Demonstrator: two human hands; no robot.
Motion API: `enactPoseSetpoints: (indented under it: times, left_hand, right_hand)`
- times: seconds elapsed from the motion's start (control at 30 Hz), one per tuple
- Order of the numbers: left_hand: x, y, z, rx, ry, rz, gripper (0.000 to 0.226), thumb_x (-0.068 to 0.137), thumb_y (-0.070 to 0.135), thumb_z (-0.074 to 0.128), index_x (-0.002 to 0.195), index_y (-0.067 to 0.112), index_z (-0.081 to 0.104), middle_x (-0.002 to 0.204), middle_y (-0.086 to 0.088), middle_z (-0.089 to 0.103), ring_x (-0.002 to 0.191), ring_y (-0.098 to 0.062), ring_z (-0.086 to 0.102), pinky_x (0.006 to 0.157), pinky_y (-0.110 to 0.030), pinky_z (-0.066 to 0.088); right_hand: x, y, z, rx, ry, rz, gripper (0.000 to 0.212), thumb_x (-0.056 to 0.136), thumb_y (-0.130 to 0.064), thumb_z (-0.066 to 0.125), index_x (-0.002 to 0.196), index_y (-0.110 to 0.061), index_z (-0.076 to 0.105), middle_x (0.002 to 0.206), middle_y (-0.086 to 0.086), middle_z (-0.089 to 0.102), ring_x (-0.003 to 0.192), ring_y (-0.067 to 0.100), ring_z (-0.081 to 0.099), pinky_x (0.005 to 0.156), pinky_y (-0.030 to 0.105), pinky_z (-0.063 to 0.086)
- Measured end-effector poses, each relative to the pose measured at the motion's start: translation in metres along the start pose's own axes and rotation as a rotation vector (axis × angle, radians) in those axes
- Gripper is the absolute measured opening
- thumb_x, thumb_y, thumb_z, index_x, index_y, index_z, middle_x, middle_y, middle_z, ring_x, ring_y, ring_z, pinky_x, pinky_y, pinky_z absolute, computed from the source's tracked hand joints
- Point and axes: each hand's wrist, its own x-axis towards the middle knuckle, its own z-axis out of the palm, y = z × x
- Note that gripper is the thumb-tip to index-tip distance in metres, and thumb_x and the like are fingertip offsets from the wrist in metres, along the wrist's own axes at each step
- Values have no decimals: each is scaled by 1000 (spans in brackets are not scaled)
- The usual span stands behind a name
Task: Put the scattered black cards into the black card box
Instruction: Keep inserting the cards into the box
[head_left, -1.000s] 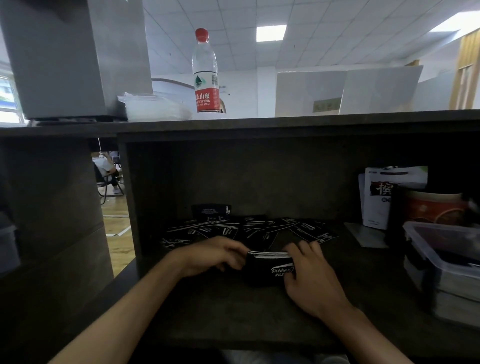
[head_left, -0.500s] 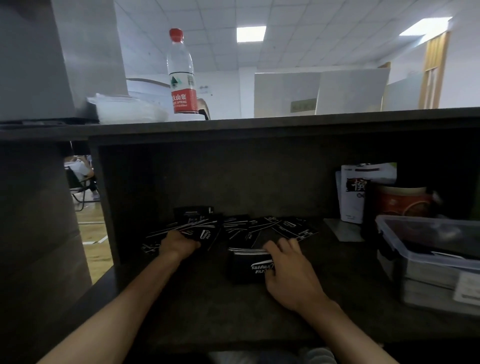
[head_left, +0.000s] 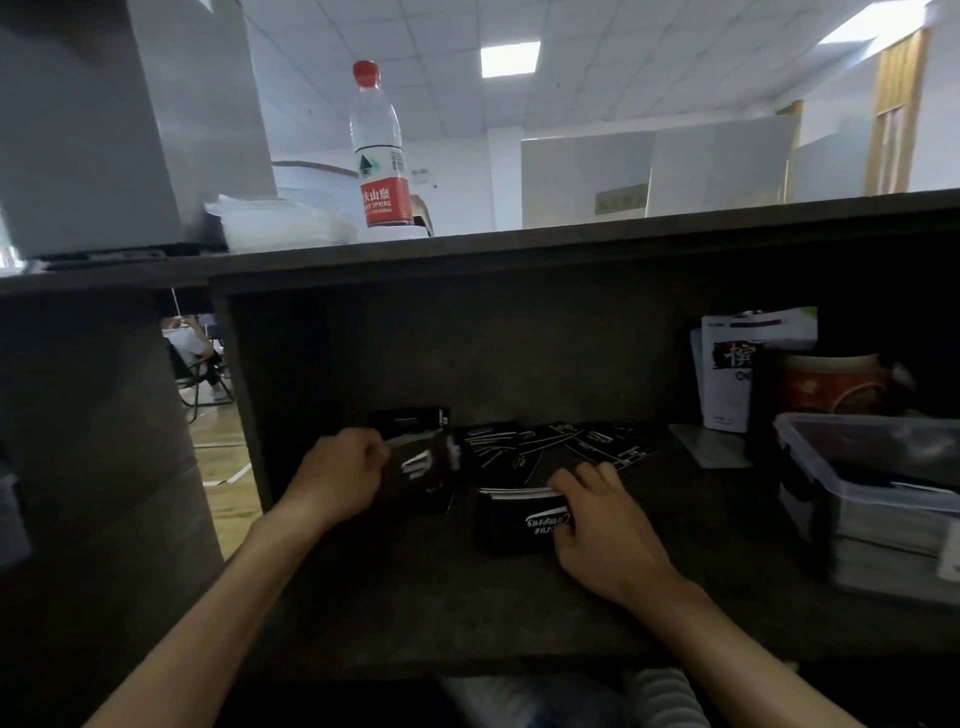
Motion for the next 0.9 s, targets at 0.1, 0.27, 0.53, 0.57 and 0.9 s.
enactPoseSetpoints:
  times: [0.1,0.27,0.53,0.57,0.9]
  left_hand:
    - [-21,26,12,-10,4,223,20,99,29,50,87,27,65,79,6,65,77,-14,64,73,-34,52]
    - [-29,47,49,-324,-399,498,21,101,10,48,90,8,66,83,-4,65,78,-5,61,79,-28,51]
    - [4,27,66,-113,-118,-122,49,87,64,55,87,17,68,90,-3,69,87,-22,66,82,-37,54]
    - [6,28,67,17,-112,-204,60,80,73,55,93,16,66,99,-5,67,95,-24,64,86,-38,53]
    - [2,24,47,180,-191,-260,63,74,62,72,117,19,55,124,-5,59,113,-25,57,92,-37,49]
  right_hand:
    - [0,-1,-2,40,-3,-33,31,81,-17,57,110,-26,52,109,-8,44,111,15,39,90,33,46]
    - [-3,-1,-1,-3,6,-11,35,81,-22,58,115,-27,50,137,-8,35,131,15,30,106,39,36]
    - [2,1,1,16,-4,27,50,81,-25,58,123,-35,33,119,-13,43,114,12,40,96,33,41]
    - [2,1,2,-6,-6,25,53,83,-27,58,130,-33,34,123,-11,44,116,12,38,98,33,41]
    - [3,1,1,-44,-36,36,47,84,-29,56,130,-30,45,122,-8,45,116,11,36,98,31,41]
